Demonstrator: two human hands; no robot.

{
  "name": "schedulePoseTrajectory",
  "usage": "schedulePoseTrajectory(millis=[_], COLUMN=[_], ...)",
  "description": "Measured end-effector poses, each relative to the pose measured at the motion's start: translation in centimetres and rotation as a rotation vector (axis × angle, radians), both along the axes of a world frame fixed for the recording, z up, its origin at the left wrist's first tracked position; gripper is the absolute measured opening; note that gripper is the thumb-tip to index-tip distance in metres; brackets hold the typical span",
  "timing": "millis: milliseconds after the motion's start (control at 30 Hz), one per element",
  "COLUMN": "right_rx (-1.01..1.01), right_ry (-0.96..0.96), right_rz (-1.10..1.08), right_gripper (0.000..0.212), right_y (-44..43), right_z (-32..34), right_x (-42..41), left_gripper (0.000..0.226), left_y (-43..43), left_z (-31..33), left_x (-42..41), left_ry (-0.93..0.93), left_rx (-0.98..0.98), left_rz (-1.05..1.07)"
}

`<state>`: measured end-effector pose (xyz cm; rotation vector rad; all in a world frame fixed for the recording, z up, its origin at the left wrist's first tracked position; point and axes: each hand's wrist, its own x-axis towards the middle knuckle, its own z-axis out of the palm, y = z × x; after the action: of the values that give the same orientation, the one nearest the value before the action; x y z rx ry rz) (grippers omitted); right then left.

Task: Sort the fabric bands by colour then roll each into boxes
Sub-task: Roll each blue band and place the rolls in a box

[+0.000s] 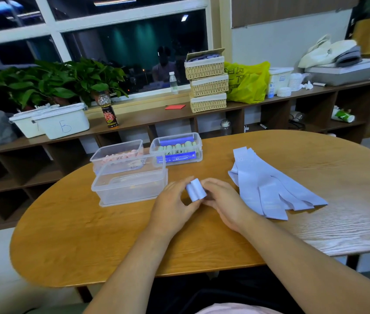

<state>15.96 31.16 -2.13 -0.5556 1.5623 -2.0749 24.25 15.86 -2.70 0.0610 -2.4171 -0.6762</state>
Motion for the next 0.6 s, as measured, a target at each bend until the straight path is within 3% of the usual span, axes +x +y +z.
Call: schedulePoseTrajectory(millis=[133, 200, 300, 400, 600], right_rx=[0.219, 0.294, 0.257, 0.145, 0.073], right_ry=[0.327, 0.399, 0.354, 0.212, 0.096], right_rz=[-0.075, -0.115, -0.146, -0.097, -0.045], right_gripper=[0.031, 0.036, 0.037, 0.027, 0.025], right_y=[0.1, -0.2, -0.2, 0.1, 0.2], right_z=[-0.7, -1.4, -1.3, -0.7, -0.3], right_x=[0.1, 0.0, -0.1, -0.1, -0.1], left_gripper=[0.063, 0.062, 0.064, 0.069, 0.054], left_y=[-0.3, -0.2, -0.2, -0.2, -0.7], left_z=[-0.5, -0.7, -0.9, -0.8, -0.7], left_x=[-0.6, -0.8, -0.9, -0.5, -0.6], left_ry=[-0.035, -0.039, -0.008, 0.004, 0.041], left_rx=[-0.109, -0.153, -0.179, -0.043, 0.002], left_rz=[0.011, -0.016, -0.074, -0.091, -0.101])
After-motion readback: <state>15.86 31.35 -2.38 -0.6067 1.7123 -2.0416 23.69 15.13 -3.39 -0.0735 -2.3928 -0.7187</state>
